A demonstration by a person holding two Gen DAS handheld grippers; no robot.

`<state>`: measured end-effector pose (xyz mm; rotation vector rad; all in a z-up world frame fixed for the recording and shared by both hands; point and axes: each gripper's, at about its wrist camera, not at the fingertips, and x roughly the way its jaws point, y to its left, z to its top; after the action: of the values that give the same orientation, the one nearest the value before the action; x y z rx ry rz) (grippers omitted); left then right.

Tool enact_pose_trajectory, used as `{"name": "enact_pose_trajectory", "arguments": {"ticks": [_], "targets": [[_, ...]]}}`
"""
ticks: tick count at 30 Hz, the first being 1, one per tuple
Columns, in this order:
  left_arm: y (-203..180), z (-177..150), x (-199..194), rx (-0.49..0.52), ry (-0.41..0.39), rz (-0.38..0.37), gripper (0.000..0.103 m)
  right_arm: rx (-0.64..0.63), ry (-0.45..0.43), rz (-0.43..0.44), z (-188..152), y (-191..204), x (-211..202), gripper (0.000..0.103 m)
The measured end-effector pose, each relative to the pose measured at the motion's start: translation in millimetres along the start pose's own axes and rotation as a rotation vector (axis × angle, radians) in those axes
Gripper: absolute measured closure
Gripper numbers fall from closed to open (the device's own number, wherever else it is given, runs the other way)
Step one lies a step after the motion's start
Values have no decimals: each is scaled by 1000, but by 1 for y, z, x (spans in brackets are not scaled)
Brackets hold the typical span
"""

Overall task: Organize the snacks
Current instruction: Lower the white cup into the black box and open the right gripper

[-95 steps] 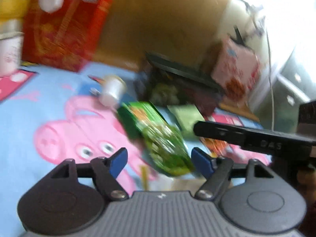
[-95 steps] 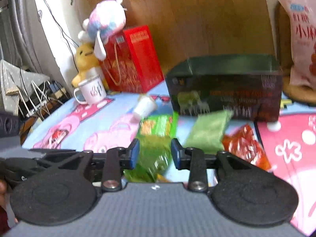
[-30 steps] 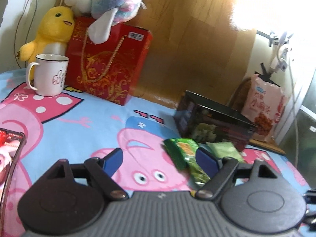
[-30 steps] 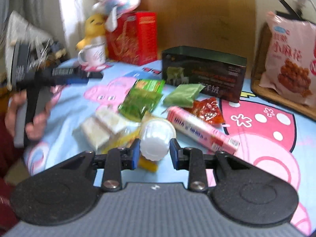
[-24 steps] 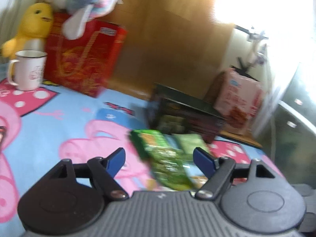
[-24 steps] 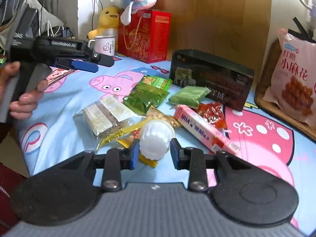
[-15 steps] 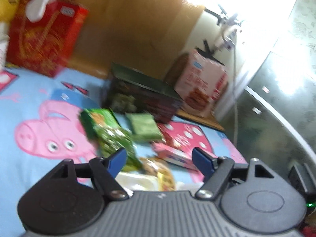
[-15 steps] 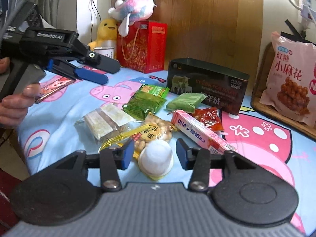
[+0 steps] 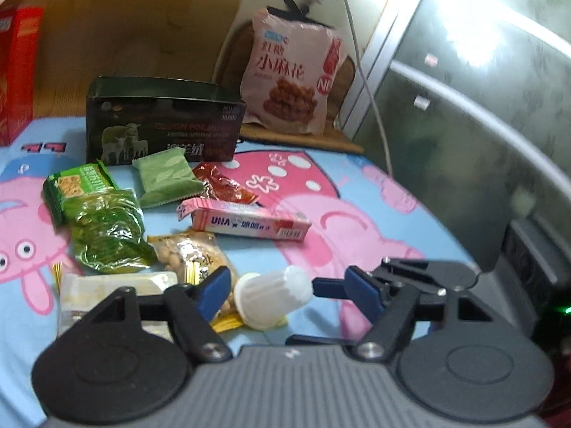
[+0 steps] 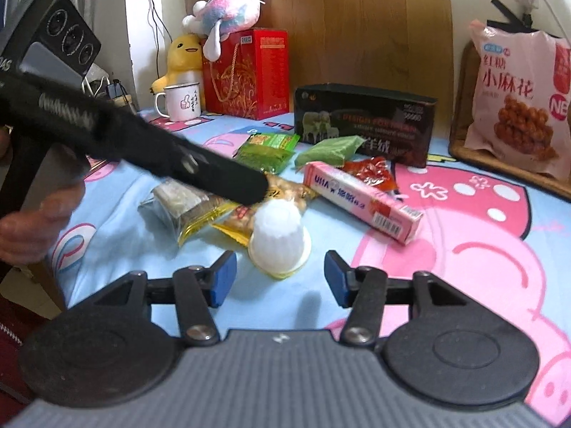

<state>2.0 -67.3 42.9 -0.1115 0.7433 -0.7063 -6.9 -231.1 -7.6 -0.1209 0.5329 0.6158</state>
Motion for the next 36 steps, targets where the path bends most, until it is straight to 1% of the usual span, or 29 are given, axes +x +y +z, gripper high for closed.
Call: {"name": "enact_pose_trajectory", "arguments": {"ticks": [1, 2, 3, 4, 5, 6, 7, 8, 10, 12, 17, 19, 21, 24, 27, 30, 32, 33, 34, 36], "targets": [[-2, -1, 4, 12, 10, 14, 43, -2, 1, 3, 0, 1, 2, 46], [-4, -2, 8, 25, 21, 31, 51, -5, 1, 4, 0, 2, 4, 46], [-4, -1, 12, 35, 33, 46, 56, -7, 0, 4, 0, 2, 7, 46], [-3, -2, 17, 39, 43, 42, 57, -7, -4, 5, 1, 2, 9, 47], [-1, -2, 18, 26, 42, 24, 58, -6, -9, 10, 2, 2, 11, 47], [0, 0, 19, 15, 43, 25, 58, -5, -13, 18, 3, 2, 12, 52], [1, 2, 18, 11, 43, 30, 60, -3, -20, 12, 4, 2, 14, 62], [2, 4, 17, 10, 40, 28, 61, -9, -25, -16, 6, 3, 15, 69], [5, 13, 11, -1, 23, 19, 61, 6, -39, -5, 11, 0, 14, 68], [6, 25, 6, 2, -9, 13, 61, 13, -75, -6, 19, -3, 11, 68], [14, 71, 3, 20, -93, 34, 63, -28, -165, -56, 52, -12, 18, 68], [22, 94, 7, 21, -127, 45, 63, -68, -204, -86, 69, -18, 27, 68], [31, 118, 15, 11, -150, 60, 63, -81, -231, -102, 89, -30, 40, 68], [47, 151, 30, 0, -181, 84, 63, -73, -247, -114, 119, -52, 62, 68], [62, 174, 49, -15, -189, 105, 63, -64, -238, -127, 141, -72, 87, 68], [77, 184, 69, -40, -171, 111, 63, -31, -210, -131, 151, -89, 107, 67], [82, 183, 80, -61, -147, 126, 62, -2, -176, -133, 152, -97, 119, 66], [84, 181, 81, -66, -139, 133, 61, 21, -167, -139, 151, -101, 122, 63], [85, 178, 80, -68, -141, 130, 60, 46, -167, -146, 149, -104, 121, 58], [88, 170, 70, -75, -161, 119, 60, 87, -193, -140, 142, -109, 109, 55]]}}
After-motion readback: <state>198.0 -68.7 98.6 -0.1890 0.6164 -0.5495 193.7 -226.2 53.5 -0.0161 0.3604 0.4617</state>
